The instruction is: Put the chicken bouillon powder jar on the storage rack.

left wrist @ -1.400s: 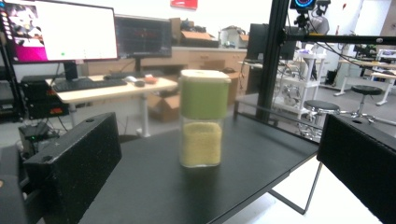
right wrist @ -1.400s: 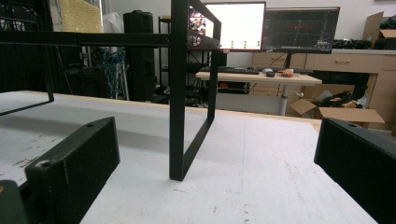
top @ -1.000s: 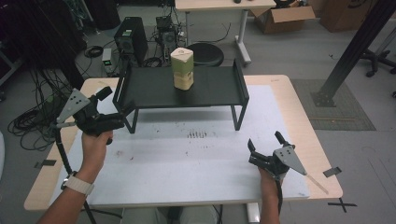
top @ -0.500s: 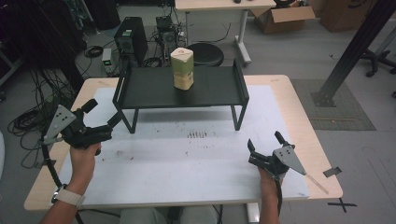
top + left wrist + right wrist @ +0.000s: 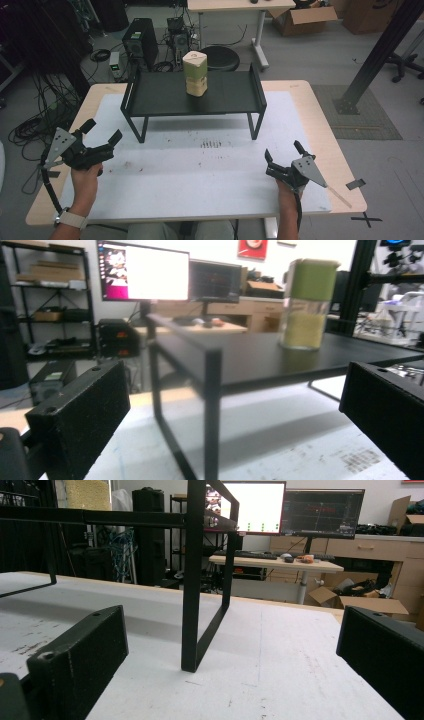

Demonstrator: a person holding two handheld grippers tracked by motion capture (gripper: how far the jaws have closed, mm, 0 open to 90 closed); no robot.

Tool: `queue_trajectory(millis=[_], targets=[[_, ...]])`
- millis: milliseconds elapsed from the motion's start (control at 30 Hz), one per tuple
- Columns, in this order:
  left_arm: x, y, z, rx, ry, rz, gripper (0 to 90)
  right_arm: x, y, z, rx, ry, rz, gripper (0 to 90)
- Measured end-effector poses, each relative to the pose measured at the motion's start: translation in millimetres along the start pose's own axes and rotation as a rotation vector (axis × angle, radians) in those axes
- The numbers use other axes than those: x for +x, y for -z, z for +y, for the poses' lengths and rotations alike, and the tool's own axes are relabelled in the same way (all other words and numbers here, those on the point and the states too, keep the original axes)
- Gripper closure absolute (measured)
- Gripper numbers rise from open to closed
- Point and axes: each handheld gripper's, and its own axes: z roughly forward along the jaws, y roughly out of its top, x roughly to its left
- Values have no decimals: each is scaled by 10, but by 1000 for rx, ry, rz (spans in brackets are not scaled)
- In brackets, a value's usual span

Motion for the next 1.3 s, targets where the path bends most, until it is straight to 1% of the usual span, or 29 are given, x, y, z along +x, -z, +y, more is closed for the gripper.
queue_trajectory(millis=[100,400,567,700,967,1000,1067,1300], targets=[[31,12,-89,7,11,12,2,-1,0,0,-1,-1,0,0],[90,30,-292,37,17,42,2,7,1,0,-2,7,0,0],[119,36,-439,60,33,63,2,8,0,1,0,10,1,0],[134,46,-563,76,46,90,2,10,-1,1,1,10,1,0],[170,65,-761,109,62,124,3,13,-3,2,2,15,-1,0],[170,67,-780,110,66,127,3,13,-2,2,2,15,-1,0],[161,72,-780,102,58,134,5,14,-3,2,3,16,-1,0],[141,76,-789,97,37,132,4,16,-5,2,4,17,-1,0]])
